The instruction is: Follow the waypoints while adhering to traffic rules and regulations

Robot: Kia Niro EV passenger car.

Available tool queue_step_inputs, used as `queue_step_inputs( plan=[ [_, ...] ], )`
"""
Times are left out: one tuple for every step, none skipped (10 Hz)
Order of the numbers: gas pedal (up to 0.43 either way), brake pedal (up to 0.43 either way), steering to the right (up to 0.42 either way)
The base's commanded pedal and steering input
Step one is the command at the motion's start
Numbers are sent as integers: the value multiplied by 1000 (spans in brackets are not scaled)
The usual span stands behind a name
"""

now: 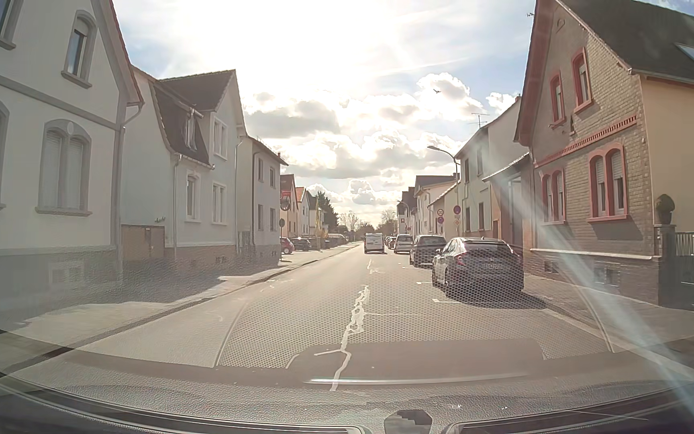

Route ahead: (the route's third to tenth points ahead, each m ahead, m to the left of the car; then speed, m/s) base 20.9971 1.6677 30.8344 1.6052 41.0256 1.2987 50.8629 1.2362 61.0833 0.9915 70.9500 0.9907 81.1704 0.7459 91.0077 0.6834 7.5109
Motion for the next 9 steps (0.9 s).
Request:
queue_step_inputs(
  plan=[
    [28, 0, 1],
    [28, 0, 3],
    [28, 0, 4],
    [28, 0, 4],
    [28, 0, 4],
    [28, 0, 4],
    [28, 0, 4],
    [28, 0, 4],
    [28, 0, 3]
  ],
)
